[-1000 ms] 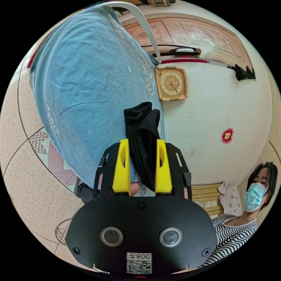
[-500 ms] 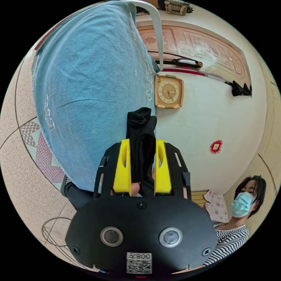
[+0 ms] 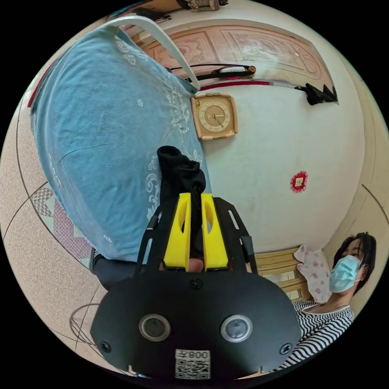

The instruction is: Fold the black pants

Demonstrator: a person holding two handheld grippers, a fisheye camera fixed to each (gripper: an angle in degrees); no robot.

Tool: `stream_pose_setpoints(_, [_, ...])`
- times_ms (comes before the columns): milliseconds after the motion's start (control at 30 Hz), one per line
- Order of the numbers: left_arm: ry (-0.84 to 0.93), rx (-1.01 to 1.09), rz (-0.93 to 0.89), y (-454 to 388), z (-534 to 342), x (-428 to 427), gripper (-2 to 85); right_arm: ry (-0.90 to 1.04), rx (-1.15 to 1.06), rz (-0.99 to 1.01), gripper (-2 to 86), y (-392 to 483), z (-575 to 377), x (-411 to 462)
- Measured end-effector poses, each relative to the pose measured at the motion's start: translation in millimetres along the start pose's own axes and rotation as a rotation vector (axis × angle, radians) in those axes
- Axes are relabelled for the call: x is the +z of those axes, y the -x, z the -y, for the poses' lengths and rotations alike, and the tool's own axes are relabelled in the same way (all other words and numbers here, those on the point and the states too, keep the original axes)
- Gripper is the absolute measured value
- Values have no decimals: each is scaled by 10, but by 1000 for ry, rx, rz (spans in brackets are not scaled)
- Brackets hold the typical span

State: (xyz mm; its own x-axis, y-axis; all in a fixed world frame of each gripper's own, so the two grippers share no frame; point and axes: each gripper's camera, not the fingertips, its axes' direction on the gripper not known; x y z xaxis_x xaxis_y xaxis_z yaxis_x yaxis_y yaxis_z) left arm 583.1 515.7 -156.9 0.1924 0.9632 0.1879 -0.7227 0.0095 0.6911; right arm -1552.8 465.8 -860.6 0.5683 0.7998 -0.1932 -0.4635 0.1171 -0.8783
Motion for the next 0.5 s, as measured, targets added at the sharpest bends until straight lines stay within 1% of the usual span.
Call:
stream_pose_setpoints(233, [100,134,-17,-1304,-248,583,34,-71,-114,83,9,36,-991,-479])
stream_pose_setpoints(333, [167,164,-29,-1834,-410,1026,31,-137,-137,118,8,-61,-1511,-747])
stream_pose_setpoints(433, [262,185,-38,-2361,-571,1660,30,-240,-154,139,7,-203,-2046,-1092])
stream_pose_setpoints(500, [356,229,-53,-2867,-718,2310,28,-315,-168,147,7,-288,-2368,-1350])
